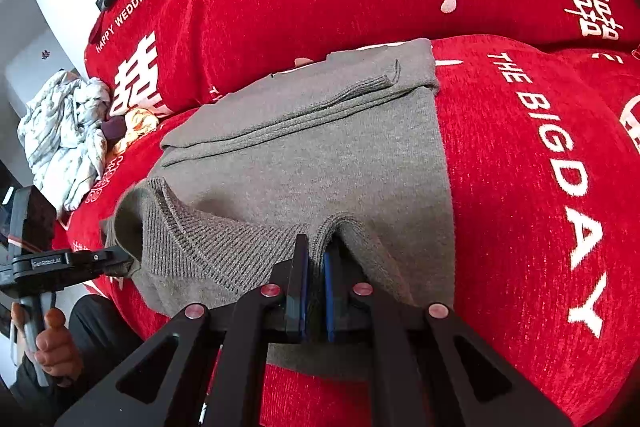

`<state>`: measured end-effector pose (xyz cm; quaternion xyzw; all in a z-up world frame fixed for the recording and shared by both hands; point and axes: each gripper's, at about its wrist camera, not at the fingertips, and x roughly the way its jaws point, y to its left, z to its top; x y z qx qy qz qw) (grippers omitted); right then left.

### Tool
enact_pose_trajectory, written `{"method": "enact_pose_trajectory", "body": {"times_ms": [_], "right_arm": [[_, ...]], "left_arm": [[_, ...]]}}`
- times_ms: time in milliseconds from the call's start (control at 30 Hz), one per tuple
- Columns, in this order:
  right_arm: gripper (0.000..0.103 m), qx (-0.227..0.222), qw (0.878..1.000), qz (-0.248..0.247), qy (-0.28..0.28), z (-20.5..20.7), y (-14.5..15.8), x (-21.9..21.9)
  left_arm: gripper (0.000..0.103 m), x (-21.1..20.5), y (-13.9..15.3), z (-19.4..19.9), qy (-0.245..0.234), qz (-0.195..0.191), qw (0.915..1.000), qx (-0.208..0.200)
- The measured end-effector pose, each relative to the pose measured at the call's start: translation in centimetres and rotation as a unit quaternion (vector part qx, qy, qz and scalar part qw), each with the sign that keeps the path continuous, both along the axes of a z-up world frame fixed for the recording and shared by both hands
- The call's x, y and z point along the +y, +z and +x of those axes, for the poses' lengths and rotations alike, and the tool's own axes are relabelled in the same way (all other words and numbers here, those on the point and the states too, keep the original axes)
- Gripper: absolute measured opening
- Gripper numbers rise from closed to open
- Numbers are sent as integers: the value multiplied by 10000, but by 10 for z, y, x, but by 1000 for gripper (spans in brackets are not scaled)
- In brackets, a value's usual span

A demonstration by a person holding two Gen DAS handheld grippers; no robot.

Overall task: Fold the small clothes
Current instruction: 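Hold the folded hem with both grippers and press it onto the collar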

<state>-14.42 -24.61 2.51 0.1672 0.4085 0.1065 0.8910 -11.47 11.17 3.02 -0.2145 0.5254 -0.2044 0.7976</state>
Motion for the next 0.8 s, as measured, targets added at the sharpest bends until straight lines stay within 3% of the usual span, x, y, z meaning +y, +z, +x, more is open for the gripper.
{"method": "enact_pose_trajectory", "body": {"times_ms": [200,233,267,567,800], "right_arm": [[7,-47,10000,-4,26,-4,6,-1],[7,-49,10000,-3,27,-4,6,-1],[7,-57,10000,3,21,-4,8,-1],[7,-281,9996,-17,-13,-6,27,-4],[7,-476,9989,9,-31,-4,44,-5]], "left_arm": [[18,9,12,-6,49,-69,9998,-163],[9,11,13,-5,75,-144,9997,-158],[8,14,14,-4,91,-167,9997,-158],[8,18,36,0,225,-97,9981,-569],[8,27,45,6,376,-379,9953,-802]]}}
